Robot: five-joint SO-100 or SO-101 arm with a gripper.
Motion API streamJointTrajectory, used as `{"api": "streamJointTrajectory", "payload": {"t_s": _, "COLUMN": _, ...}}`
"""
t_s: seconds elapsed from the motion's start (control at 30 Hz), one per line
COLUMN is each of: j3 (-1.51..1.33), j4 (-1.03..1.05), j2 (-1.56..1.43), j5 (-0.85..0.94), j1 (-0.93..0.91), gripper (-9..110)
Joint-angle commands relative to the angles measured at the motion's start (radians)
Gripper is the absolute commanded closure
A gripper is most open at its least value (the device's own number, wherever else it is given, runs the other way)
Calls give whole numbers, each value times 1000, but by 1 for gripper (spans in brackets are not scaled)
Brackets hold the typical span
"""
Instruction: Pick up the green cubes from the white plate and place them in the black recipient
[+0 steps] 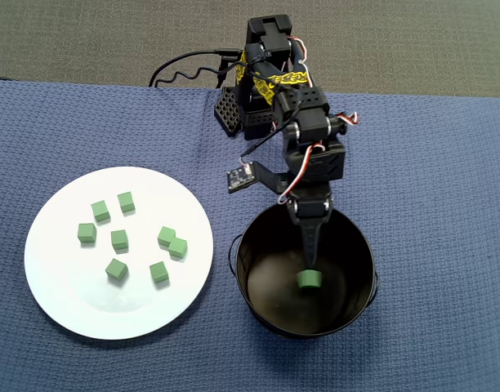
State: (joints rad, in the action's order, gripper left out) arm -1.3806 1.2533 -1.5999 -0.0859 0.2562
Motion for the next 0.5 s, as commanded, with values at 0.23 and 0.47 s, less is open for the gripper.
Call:
{"api": "streamJointTrajectory", "payload": {"t_s": 0.23, "j3": -35, "j4": 74, "j2": -236, "j5": 436, "j1": -572, "gripper": 86}}
{"api": "streamJointTrajectory", "payload": {"t_s": 0.47, "j3": -137, "j4": -130, "j2": -15, "j5": 463, "j1": -836, "gripper": 97}}
